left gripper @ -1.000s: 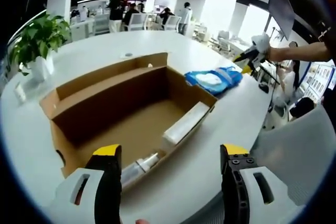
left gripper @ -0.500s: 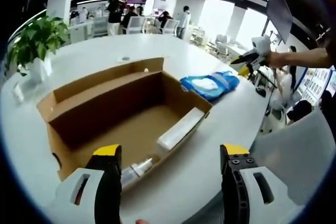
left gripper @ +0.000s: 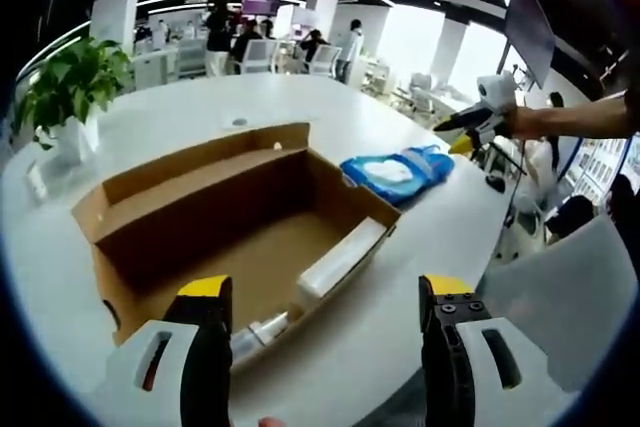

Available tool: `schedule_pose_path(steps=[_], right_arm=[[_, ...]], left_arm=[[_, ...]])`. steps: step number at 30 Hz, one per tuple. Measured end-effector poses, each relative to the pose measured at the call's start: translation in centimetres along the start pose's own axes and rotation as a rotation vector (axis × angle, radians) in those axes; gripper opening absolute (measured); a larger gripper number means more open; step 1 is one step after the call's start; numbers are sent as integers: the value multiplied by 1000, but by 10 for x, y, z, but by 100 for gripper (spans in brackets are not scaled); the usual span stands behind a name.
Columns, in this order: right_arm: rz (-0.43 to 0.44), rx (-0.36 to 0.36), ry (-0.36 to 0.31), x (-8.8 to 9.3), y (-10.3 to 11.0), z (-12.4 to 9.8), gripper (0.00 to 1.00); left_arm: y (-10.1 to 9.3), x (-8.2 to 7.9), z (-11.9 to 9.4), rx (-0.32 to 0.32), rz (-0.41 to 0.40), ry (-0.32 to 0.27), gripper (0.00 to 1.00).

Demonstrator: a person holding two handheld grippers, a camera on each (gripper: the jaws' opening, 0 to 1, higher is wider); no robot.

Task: Operate the shoe box by opening the lid, removing the specified soft item, and placing it in the target area until the item is outside and the box remains undamaged.

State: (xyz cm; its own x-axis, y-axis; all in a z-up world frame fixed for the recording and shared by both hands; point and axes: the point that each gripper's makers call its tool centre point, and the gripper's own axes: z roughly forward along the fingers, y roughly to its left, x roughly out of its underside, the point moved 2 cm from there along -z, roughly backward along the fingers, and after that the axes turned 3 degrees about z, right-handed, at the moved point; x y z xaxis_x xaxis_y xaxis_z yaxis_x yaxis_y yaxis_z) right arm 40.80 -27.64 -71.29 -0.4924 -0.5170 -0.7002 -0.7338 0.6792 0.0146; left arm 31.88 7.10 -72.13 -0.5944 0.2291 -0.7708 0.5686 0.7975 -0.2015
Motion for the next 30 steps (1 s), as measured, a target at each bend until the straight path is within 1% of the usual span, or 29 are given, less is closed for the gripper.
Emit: schedule_pose_path(steps=[4, 5, 12, 14, 20, 23, 30], right_arm=[[17, -16, -23, -9, 8, 6, 55], [26, -31, -35, -13, 12, 9, 55], [20, -69, -71, -32, 32, 21, 57], [12, -80, -83, -37, 39, 22, 57], [11, -108, -106, -45, 47, 25, 58], [9, -118, -118, -53, 57, 27, 58], [4, -140, -144, -68, 73, 32, 58]], left_arm=[[2, -1, -1, -5, -12, -9, 78], [2, -2, -1, -5, -15, -12, 78], [5, -4, -1, -5, -18, -21, 78], [5, -3, -1, -2, -21, -22, 78], [3, -3, 2, 7, -15, -19, 78], [3, -3, 1, 11, -18, -23, 78], [1, -5, 1, 14, -22, -30, 78]])
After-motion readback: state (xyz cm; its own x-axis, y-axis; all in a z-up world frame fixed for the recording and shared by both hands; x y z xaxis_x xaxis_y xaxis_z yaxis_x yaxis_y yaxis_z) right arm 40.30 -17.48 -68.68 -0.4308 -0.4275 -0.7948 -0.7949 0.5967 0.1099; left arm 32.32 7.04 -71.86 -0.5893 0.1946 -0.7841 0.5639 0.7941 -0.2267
